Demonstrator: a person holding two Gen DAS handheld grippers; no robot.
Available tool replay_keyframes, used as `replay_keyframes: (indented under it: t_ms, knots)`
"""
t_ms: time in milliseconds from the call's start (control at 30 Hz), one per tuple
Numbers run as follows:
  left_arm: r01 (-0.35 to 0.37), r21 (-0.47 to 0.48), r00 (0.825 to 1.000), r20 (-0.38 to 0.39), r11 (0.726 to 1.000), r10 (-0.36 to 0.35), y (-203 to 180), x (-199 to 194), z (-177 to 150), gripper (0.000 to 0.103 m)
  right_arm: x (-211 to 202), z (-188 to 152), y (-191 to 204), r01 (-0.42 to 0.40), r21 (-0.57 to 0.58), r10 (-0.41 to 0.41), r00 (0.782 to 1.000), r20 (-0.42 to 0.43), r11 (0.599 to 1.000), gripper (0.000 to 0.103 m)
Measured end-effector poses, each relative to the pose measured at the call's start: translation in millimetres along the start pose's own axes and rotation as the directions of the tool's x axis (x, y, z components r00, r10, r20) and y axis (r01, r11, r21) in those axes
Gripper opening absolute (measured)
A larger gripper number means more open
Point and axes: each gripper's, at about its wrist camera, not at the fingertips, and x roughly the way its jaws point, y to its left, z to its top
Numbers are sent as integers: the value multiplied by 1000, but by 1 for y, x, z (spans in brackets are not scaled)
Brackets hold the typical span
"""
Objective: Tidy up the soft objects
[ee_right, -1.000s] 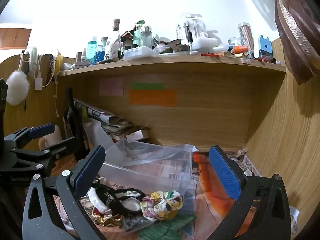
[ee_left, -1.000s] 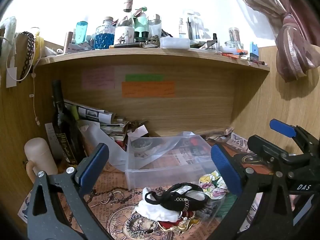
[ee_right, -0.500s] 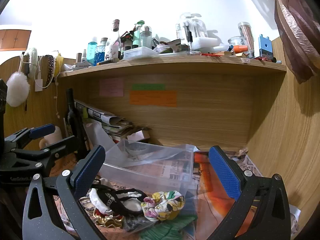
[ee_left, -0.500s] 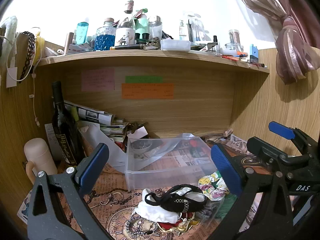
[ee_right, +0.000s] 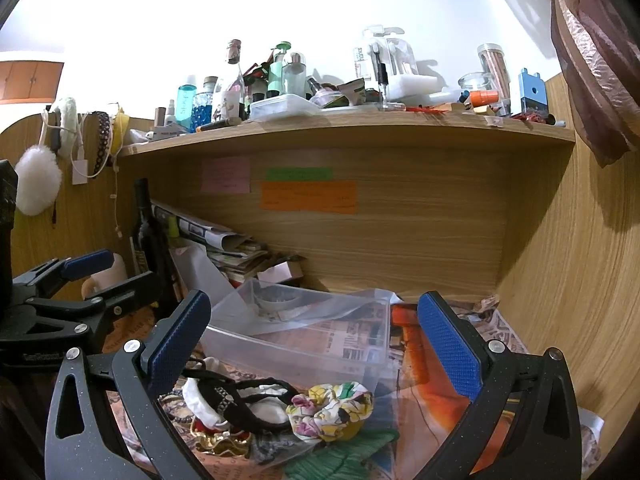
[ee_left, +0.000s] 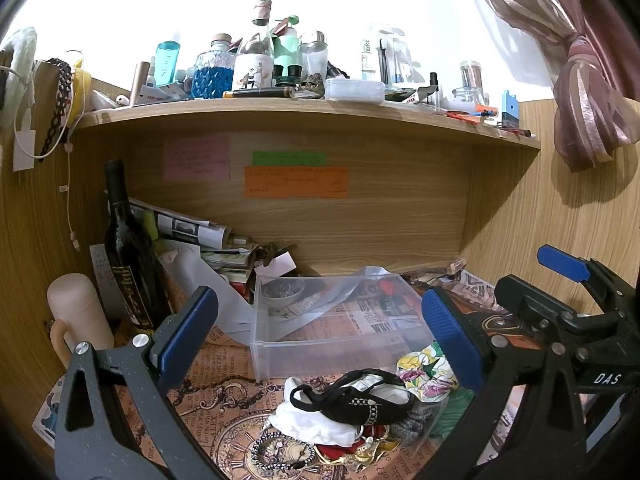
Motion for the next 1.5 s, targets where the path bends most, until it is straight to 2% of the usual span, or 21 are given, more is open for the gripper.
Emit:
replay_keyframes:
  t_ms: [1500]
  knots:
    - [3,-5,1000,1,1000,-3,1,0,0,103,-4,1,-1,-7,12,7,1000,8,1000,103]
